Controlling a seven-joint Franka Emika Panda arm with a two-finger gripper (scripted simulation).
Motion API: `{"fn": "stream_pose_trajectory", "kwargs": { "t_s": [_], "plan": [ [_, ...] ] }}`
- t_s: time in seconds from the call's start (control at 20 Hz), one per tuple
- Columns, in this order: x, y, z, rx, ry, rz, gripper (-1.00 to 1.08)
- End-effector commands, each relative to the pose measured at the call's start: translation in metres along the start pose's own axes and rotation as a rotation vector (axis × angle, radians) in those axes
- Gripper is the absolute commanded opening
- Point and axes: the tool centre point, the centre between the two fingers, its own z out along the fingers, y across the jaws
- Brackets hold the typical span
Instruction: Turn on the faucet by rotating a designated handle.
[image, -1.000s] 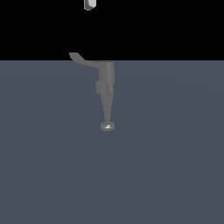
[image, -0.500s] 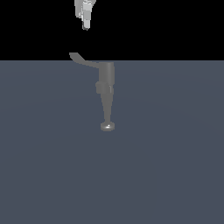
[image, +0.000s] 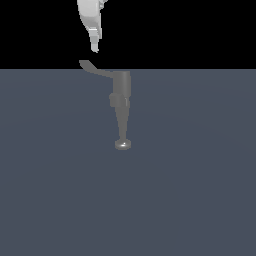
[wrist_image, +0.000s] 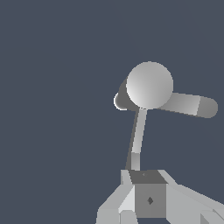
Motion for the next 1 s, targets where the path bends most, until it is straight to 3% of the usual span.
{"fn": "stream_pose_trajectory", "kwargs": {
  "t_s": [0.0, 0.45, 0.95],
  "plan": [
    [-0.004, -0.01, 0.01, 0.004, 0.007, 0.056, -1.0],
    [-0.015, -0.034, 0.034, 0.015, 0.025, 0.188, -1.0],
    [-0.018, -0.04, 0.042, 0.019, 0.03, 0.225, -1.0]
  ]
}}
